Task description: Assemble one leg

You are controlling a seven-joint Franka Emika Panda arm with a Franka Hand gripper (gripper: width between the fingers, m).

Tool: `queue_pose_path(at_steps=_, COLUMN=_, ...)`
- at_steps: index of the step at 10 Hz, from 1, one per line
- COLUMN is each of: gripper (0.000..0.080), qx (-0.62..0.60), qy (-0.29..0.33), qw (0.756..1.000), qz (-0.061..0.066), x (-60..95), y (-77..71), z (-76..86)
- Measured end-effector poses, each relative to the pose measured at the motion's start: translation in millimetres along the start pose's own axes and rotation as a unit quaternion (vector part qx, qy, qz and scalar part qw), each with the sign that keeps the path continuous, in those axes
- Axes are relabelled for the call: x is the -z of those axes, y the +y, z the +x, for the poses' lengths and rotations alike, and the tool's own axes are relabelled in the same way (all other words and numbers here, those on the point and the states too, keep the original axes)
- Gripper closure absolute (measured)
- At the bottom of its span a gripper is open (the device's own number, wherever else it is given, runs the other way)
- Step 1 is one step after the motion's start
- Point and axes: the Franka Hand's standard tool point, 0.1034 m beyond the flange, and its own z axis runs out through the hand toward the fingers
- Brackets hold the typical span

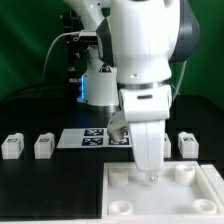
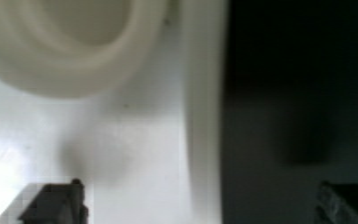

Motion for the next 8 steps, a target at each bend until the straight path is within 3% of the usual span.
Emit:
queue_pose_path(at_steps=2, gripper=0.0151, qx=-0.068, qy=-0.002, qw=0.998, qz=-0.009, x=23.3, y=-14.6, z=11.7)
queue_pose_path(at_steps=4, gripper=0.0151, qx=-0.215, qy=0.005, qw=0.976, qz=-0.016, x=37.8, y=-29.2, z=37.6)
queue_pose_path(at_steps=6, gripper=0.0151, qx=-0.351, qy=0.015, qw=0.936, qz=-0.015, x=37.4, y=-40.6, z=66.8)
queue_pose_path(at_steps=8, gripper=0.0151, qx=-0.471, qy=0.028, qw=0.882, qz=-0.009, x=37.7, y=-40.2, z=72.0)
